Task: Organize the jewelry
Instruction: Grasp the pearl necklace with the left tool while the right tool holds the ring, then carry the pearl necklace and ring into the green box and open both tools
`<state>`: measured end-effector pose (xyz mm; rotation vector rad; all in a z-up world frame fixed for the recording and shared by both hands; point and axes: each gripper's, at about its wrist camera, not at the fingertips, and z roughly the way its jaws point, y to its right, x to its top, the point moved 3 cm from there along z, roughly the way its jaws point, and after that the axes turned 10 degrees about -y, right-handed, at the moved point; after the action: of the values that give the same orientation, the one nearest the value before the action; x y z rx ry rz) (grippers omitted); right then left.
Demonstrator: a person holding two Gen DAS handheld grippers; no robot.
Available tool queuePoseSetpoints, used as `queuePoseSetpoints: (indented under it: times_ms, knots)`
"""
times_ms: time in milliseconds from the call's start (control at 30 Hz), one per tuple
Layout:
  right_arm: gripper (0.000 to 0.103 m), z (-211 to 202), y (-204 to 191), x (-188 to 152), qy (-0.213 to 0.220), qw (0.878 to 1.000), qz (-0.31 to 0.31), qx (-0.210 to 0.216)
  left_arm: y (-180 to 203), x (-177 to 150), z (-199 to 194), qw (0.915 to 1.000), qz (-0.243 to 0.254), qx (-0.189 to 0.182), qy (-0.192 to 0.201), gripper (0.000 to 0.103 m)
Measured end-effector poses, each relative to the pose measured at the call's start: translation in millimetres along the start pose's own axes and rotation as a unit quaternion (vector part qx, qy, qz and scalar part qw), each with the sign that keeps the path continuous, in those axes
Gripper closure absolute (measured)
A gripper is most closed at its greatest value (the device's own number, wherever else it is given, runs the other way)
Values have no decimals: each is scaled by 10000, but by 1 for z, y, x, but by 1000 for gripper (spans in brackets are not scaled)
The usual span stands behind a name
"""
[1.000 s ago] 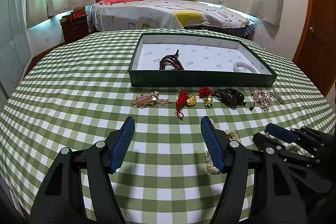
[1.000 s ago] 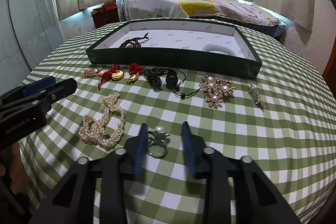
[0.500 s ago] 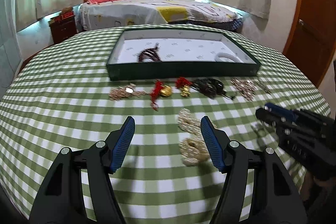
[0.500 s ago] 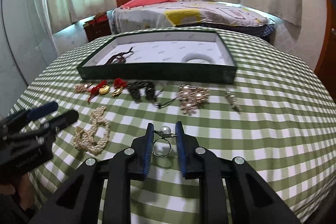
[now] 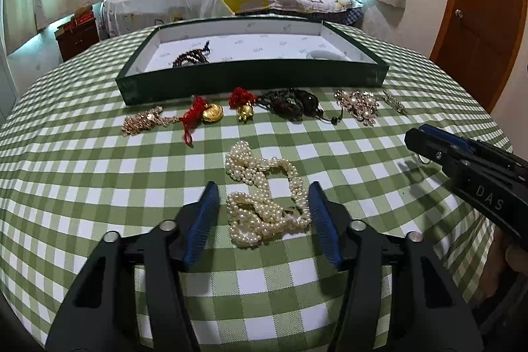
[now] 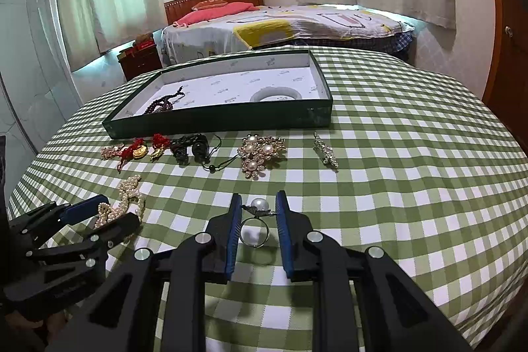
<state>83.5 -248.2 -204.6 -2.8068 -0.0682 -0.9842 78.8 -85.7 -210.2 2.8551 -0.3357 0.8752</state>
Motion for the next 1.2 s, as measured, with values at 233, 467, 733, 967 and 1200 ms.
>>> queuePoseSetpoints:
  times_ms: [233,467,733,967,1200]
  knots:
    - [81,0,0,-1,1,10000,-20,3,0,-1,-2,9999,31,-138,17,84]
    - [81,-1,-4,-2,12,9999,-99,14,-5,-1,-5,9997,-58,-244,68,90]
    - [81,-5,-9,0,70,9998,-163,51,-12,9,-24,9989,-74,-105,446,90]
    - [81,-12,-16,9,175,9995,-250,70,-11,23,-39,9970,21,-44,770,90]
    - [81,-19,-25,35,372,9986,-346,118,-18,54,-49,9943,-74,-54,1064,91]
